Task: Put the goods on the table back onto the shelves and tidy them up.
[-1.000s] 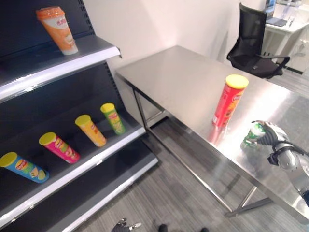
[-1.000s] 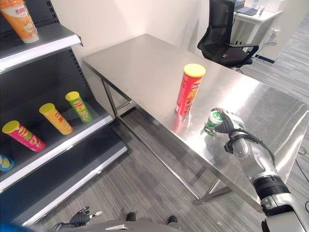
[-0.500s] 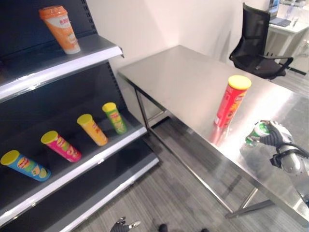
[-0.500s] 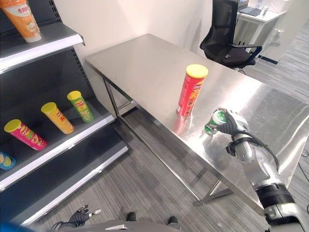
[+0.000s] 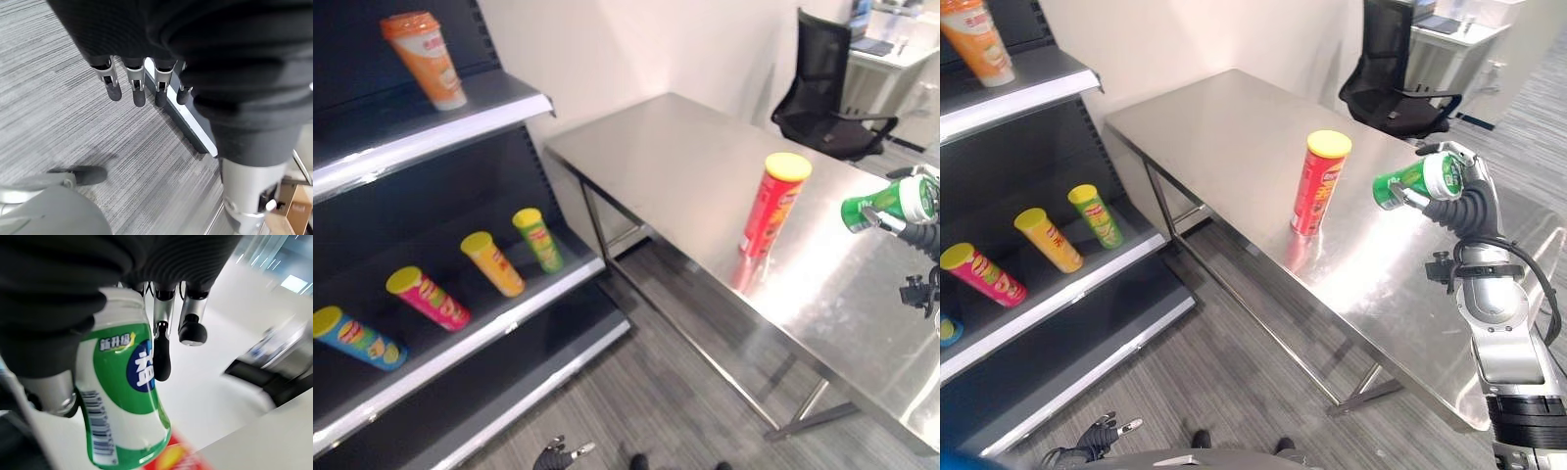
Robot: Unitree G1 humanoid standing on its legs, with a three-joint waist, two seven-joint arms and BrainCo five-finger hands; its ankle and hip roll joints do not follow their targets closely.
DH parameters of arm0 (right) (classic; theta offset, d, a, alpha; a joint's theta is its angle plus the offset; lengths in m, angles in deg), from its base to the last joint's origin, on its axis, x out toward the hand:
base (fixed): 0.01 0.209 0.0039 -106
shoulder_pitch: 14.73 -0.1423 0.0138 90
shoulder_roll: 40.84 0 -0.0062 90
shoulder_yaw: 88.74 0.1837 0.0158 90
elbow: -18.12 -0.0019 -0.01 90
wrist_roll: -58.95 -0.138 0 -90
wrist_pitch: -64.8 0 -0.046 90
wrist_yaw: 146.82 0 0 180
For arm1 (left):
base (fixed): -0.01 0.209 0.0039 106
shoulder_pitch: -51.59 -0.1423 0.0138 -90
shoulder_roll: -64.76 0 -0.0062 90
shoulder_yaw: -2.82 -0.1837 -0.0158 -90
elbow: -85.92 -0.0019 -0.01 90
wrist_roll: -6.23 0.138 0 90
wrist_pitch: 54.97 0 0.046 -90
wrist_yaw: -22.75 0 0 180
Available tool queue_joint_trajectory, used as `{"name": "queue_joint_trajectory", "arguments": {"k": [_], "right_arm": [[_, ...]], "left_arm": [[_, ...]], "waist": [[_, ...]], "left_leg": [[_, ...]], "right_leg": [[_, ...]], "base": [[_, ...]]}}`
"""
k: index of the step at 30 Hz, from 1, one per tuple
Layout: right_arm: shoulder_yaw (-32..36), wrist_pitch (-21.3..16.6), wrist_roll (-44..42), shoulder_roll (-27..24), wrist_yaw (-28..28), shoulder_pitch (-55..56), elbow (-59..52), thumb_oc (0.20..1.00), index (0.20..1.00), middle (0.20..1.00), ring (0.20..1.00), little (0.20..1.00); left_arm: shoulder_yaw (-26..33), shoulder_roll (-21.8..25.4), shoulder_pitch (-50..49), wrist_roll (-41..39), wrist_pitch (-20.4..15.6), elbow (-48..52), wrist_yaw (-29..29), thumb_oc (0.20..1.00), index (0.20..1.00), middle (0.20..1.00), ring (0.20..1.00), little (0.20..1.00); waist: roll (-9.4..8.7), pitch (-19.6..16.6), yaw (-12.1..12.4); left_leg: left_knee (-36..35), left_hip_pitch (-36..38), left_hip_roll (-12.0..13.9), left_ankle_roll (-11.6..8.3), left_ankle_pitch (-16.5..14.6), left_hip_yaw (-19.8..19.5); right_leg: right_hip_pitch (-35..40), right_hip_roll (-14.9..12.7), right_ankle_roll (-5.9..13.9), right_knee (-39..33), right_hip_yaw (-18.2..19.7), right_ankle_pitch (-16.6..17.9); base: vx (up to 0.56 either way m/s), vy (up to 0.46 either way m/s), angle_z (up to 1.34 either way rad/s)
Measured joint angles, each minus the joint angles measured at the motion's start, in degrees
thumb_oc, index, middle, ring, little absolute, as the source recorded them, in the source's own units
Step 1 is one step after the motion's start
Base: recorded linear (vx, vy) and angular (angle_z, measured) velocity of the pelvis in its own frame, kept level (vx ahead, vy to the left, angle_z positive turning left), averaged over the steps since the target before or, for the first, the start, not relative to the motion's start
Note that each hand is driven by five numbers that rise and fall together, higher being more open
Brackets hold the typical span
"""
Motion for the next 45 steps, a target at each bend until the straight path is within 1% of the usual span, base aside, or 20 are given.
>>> {"name": "queue_joint_trajectory", "arguments": {"k": [5,7,8,11,14,16,17,18,20,22,26,28,29,31,34,35,37,40,43,45], "right_arm": [[-1.70,-1.63,-1.39,-1.25,-1.37,-3.30,-0.78,0.200,0.200,0.200,0.200,0.200],[-1.74,-1.62,-1.33,-3.89,-1.43,-3.26,-0.79,0.200,0.200,0.200,0.200,0.200],[-1.72,-1.41,-0.93,-4.48,-1.29,-3.63,-0.75,0.200,0.200,0.200,0.200,0.200],[-1.77,-1.12,-0.75,-4.24,-1.26,-4.13,-0.70,0.200,0.200,0.200,0.200,0.200],[-0.78,-1.04,1.41,-4.28,-1.00,-3.99,-0.80,0.200,0.200,0.200,0.200,0.200],[0.71,-0.88,1.47,-4.83,-0.64,-3.47,-0.88,0.200,0.200,0.200,0.200,0.200],[2.79,-0.79,1.70,-3.82,-0.20,-2.14,-1.42,0.200,0.200,0.200,0.200,0.200],[2.70,-0.36,2.33,-2.27,-0.11,-1.82,-1.60,0.200,0.200,0.200,0.200,0.200],[2.27,0.19,3.60,-0.28,-0.15,0.05,-2.77,0.200,0.200,0.200,0.200,0.200],[1.37,0.43,3.70,-0.20,-0.30,-0.14,-2.86,0.200,0.200,0.200,0.200,0.200],[0.04,1.02,5.96,-0.16,-0.18,-3.84,-2.89,0.200,0.200,0.200,0.200,0.200],[0.11,1.85,5.99,-0.17,0.02,-3.76,-2.83,0.200,0.200,0.200,0.200,0.200],[-0.26,1.79,5.99,-0.19,0.30,-3.82,-2.83,0.200,0.200,0.200,0.200,0.200],[-0.48,1.70,6.14,-0.58,0.47,-2.42,-2.94,0.200,0.200,0.200,0.200,0.200],[-0.47,1.69,8.02,-1.33,0.46,-2.00,-3.03,0.200,0.200,0.200,0.200,0.200],[-0.34,1.67,8.02,-1.86,0.52,-2.01,-3.04,0.200,0.200,0.200,0.200,0.200],[0.24,1.64,8.00,-4.37,0.97,-2.03,-2.91,0.200,0.200,0.200,0.200,0.200],[0.54,1.57,7.99,-4.42,1.34,-2.03,-3.01,0.200,0.200,0.200,0.200,0.200],[0.53,1.58,7.96,-5.97,0.99,-2.35,-3.02,0.200,0.200,0.200,0.200,0.200],[0.38,1.57,7.80,-6.70,0.22,-4.09,-3.01,0.200,0.200,0.200,0.200,0.200]], "left_arm": [[-1.49,-0.17,0.26,-0.08,0.01,-0.02,0.88,1.000,1.000,1.000,1.000,1.000],[-3.11,-0.50,1.59,-0.07,0.04,-0.07,1.12,1.000,1.000,1.000,1.000,1.000],[-3.58,-0.24,2.04,-0.08,0.07,-0.08,1.43,1.000,1.000,1.000,1.000,1.000],[-2.64,-0.11,2.59,-0.11,0.06,-0.94,1.47,1.000,1.000,1.000,1.000,1.000],[-2.32,-0.18,2.75,-0.09,0.06,-2.35,1.39,1.000,1.000,1.000,1.000,1.000],[-2.35,-0.98,2.20,-0.05,-0.01,-2.14,1.36,1.000,1.000,1.000,1.000,1.000],[-2.18,-1.45,2.28,-0.05,0.08,-2.53,1.32,1.000,1.000,1.000,1.000,1.000],[-1.61,-1.16,2.15,-0.05,0.09,-2.55,1.30,1.000,1.000,1.000,1.000,1.000],[-1.12,0.14,3.49,0.01,0.14,-2.44,1.01,1.000,1.000,1.000,1.000,1.000],[-1.38,0.74,4.83,0.08,0.01,-1.93,0.99,1.000,1.000,1.000,1.000,1.000],[-1.69,3.71,6.61,0.47,0.21,-1.84,0.98,1.000,1.000,1.000,1.000,1.000],[-1.95,4.13,6.66,0.52,0.53,-1.94,0.95,1.000,1.000,1.000,1.000,1.000],[-3.43,4.49,6.68,0.53,0.55,-1.89,0.92,1.000,1.000,1.000,1.000,1.000],[-4.91,4.89,7.35,0.55,0.76,-1.51,0.86,1.000,1.000,1.000,1.000,1.000],[-4.75,4.61,7.06,0.55,0.88,-0.09,0.94,1.000,1.000,1.000,1.000,1.000],[-4.99,4.45,6.51,0.56,0.82,0.58,1.00,1.000,1.000,1.000,1.000,1.000],[-5.68,3.02,6.78,0.68,1.25,0.41,1.37,1.000,1.000,1.000,1.000,1.000],[-5.63,2.19,5.58,1.12,1.28,0.44,1.70,1.000,1.000,1.000,1.000,1.000],[-5.76,2.30,4.47,1.12,1.30,1.18,1.83,1.000,1.000,1.000,1.000,1.000],[-5.58,2.19,3.32,1.13,1.28,1.71,2.08,1.000,1.000,1.000,1.000,1.000]], "waist": [[-0.26,1.00,3.13],[-0.42,2.33,2.99],[-1.77,3.45,2.71],[-1.97,4.31,3.37],[-0.43,4.21,2.79],[1.64,3.51,1.48],[2.33,3.27,1.53],[0.80,3.04,1.35],[-2.92,2.94,0.68],[-3.31,2.75,1.73],[-4.24,2.47,3.13],[-3.98,2.38,1.81],[-3.31,2.32,1.43],[-2.19,2.62,0.27],[-2.01,2.82,-0.40],[-1.97,2.82,-0.53],[-2.06,3.56,-3.29],[-4.50,3.44,-3.48],[-3.80,3.29,-3.44],[-3.23,3.32,-2.87]], "left_leg": [[-0.30,-3.19,1.22,-3.03,1.65,-5.54],[0.02,-4.78,3.58,-3.60,1.07,-0.59],[2.19,-8.16,7.62,-4.43,0.54,12.86],[2.87,-9.20,13.42,-4.58,0.49,14.81],[2.45,-7.82,15.91,-4.60,0.50,16.27],[2.65,-6.56,15.39,-4.26,0.72,18.04],[1.80,-5.76,14.41,-5.79,4.02,18.20],[1.53,-5.02,11.49,-5.55,4.48,19.60],[2.64,-5.15,4.99,-2.12,2.97,19.25],[2.59,-4.54,3.41,-0.52,2.46,19.44],[2.99,-4.26,-0.58,2.19,0.57,19.89],[2.81,-3.45,-2.15,3.64,0.11,18.79],[1.99,-2.35,-2.88,5.13,-0.23,17.85],[0.27,-1.01,-2.40,6.78,0.08,16.05],[0.06,0.02,-2.70,7.94,-0.52,14.92],[0.13,0.19,-2.90,7.88,-0.45,14.61],[-0.17,0.05,-3.28,8.09,-0.70,10.34],[-0.21,0.84,-5.61,7.09,-1.55,7.55],[-0.19,1.08,-4.17,5.67,-2.34,5.20],[-0.19,2.65,-2.74,3.71,-2.79,5.30]], "right_leg": [[-0.09,2.26,-1.91,0.31,-5.39,-0.82],[-0.08,1.94,-3.01,0.03,-9.51,-0.72],[-0.13,0.15,-4.24,0.06,-13.76,-0.33],[0.57,-1.07,-4.28,0.03,-15.10,-1.33],[2.54,-2.81,-1.26,0.05,-17.71,-0.95],[3.64,-3.67,1.73,0.40,-18.81,0.01],[4.42,-5.16,3.14,0.40,-18.94,0.39],[4.74,-7.71,3.60,0.43,-18.65,0.56],[4.13,-14.15,2.36,3.13,-16.91,3.04],[3.16,-16.09,1.66,5.19,-16.39,4.76],[0.78,-20.75,5.13,11.04,-12.55,8.69],[-1.35,-23.47,4.98,17.78,-11.07,9.57],[-4.89,-25.08,4.29,24.72,-6.17,12.72],[-8.90,-21.46,6.86,29.17,1.90,5.16],[-11.78,-14.82,6.18,23.43,3.90,-0.64],[-12.05,-12.89,5.76,19.41,3.06,-0.67],[-15.10,-4.00,4.98,5.42,9.04,0.47],[-15.68,-4.62,3.92,3.39,11.00,2.78],[-13.76,-2.62,4.17,1.55,12.29,6.53],[-11.65,-1.46,1.73,0.04,11.33,8.90]], "base": [[-0.09,-0.035,0.59],[-0.07,0.136,1.14],[0.01,0.098,1.18],[0.05,0.146,0.65],[0.09,0.243,0.42],[0.13,0.319,0.35],[0.15,0.359,0.19],[0.13,0.349,0.13],[0.13,0.442,0.37],[0.06,0.327,0.20],[0.08,0.372,0.09],[0.07,0.270,0.36],[0.06,0.206,0.27],[0.10,0.119,0.37],[0.10,0.029,0.24],[0.12,0.001,0.26],[0.16,-0.004,0.82],[0.11,-0.068,0.71],[0.11,-0.086,0.52],[0.12,-0.099,0.24]]}}
